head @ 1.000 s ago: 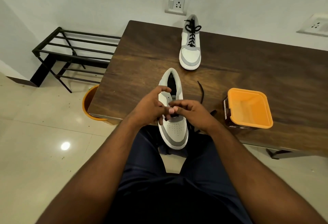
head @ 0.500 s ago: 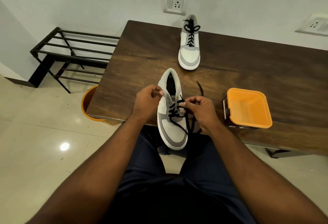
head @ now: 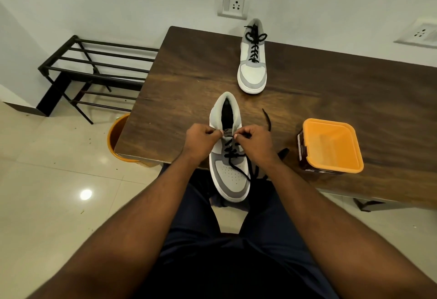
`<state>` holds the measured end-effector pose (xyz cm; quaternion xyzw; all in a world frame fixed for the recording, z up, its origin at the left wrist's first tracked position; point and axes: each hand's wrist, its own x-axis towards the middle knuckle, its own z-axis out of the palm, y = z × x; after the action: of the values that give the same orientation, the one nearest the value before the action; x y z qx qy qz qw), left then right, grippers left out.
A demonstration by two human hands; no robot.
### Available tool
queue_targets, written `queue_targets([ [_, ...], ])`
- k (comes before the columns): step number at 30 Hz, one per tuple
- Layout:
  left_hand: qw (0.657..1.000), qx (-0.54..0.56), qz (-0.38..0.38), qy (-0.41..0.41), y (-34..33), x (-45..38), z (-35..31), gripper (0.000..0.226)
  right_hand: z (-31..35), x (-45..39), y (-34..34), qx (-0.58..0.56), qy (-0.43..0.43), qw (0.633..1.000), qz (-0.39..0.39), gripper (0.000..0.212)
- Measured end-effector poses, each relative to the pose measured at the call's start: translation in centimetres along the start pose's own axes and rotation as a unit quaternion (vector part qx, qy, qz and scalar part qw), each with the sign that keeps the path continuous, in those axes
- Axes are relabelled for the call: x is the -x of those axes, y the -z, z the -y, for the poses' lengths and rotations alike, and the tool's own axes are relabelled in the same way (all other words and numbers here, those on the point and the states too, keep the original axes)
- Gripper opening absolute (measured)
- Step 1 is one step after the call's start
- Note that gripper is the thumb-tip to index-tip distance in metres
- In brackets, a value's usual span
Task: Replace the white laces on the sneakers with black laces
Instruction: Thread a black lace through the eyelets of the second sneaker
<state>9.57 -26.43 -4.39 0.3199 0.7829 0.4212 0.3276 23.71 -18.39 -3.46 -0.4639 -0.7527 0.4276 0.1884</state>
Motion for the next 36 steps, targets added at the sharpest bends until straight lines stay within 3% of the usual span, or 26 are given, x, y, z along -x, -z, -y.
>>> queue_targets([
  [6,0.997,0.066,0.041,0.025,0.2,-0.5,1.6,0.036,0.9,-0.3,-0.6,0.142,0.113,0.982,0.049,0.011],
  [13,0.992,0.108,0.051,0.031,0.0,0.3,1.4,0.039,1.0,-0.6,-0.3,0.235,0.15,0.957,0.085,0.015],
  [17,0.989,0.138,0.048,0.025,-0.1,0.5,1.4,0.023,0.9,-0.7,-0.4,0.246,0.159,0.951,0.102,0.015],
  [24,0.986,0.146,0.076,0.003,0.4,1.2,1.8,0.013,0.5,-1.1,-1.1,0.183,0.131,0.968,0.112,0.015],
  [32,0.99,0.133,-0.021,0.031,-0.7,1.6,2.1,0.009,-0.1,-1.6,-0.1,0.122,0.111,0.978,0.128,0.016],
  [34,0.972,0.203,-0.081,0.082,0.4,1.4,2.5,0.013,-0.4,-1.6,0.6,0.124,0.109,0.976,0.142,0.022],
  [36,0.928,0.289,-0.183,0.151,2.6,0.8,3.1,0.011,-0.6,-1.4,1.2,0.129,0.11,0.974,0.147,0.027],
])
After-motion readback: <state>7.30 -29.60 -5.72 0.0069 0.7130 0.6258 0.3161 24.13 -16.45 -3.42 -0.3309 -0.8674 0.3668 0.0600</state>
